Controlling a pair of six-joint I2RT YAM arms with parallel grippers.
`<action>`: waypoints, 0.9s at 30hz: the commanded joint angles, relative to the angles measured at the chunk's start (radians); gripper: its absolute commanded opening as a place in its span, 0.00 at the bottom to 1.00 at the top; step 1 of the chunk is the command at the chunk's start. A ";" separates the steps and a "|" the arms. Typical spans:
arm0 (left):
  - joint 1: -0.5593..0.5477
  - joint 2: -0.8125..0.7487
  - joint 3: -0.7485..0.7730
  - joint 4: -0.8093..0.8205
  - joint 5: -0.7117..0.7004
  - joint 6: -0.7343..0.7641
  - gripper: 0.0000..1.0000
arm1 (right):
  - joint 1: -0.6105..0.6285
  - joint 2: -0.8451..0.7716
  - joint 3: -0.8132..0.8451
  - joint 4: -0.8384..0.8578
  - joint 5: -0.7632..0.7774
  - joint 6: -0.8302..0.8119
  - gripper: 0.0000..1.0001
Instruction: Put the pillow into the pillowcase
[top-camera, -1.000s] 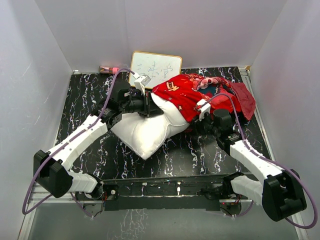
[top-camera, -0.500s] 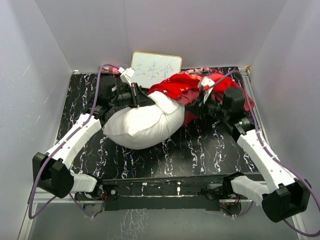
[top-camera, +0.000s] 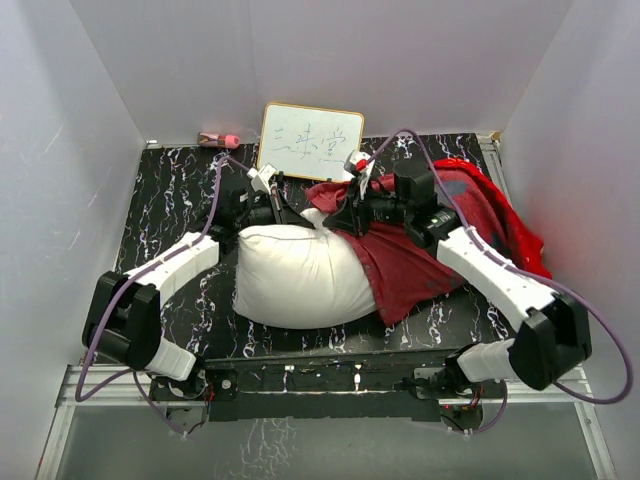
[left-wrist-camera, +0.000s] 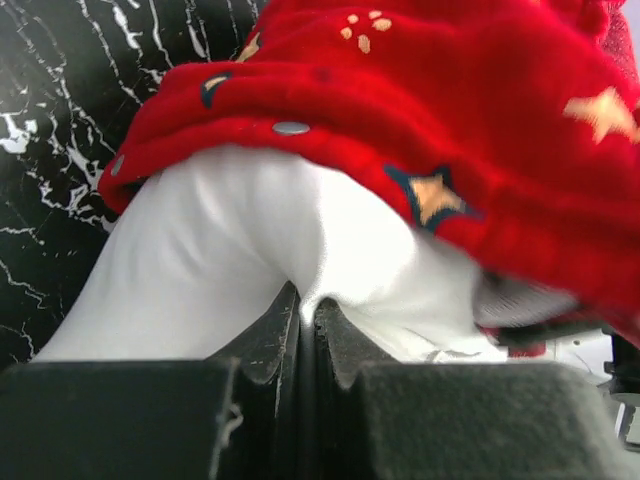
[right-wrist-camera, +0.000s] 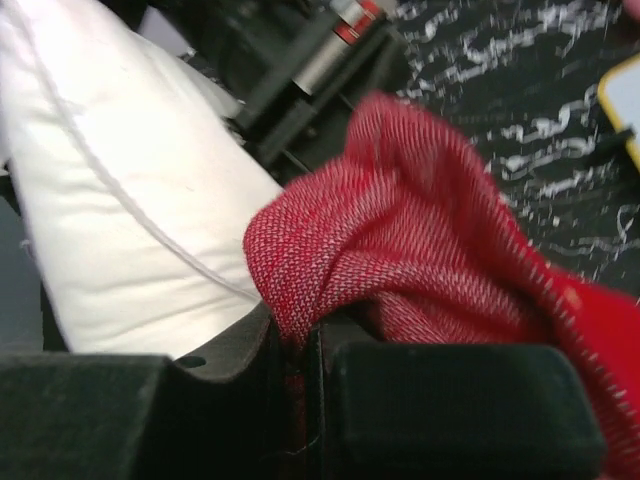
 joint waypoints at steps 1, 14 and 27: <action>-0.017 -0.026 -0.074 0.093 -0.080 -0.052 0.00 | -0.041 0.039 0.010 0.089 0.002 0.049 0.08; 0.216 -0.265 0.238 -0.581 -0.564 0.337 0.97 | -0.117 0.189 0.257 0.109 -0.057 0.035 0.58; 0.277 -0.414 0.295 -0.836 -0.234 0.506 0.97 | -0.168 -0.070 0.089 -0.118 -0.070 -0.163 0.85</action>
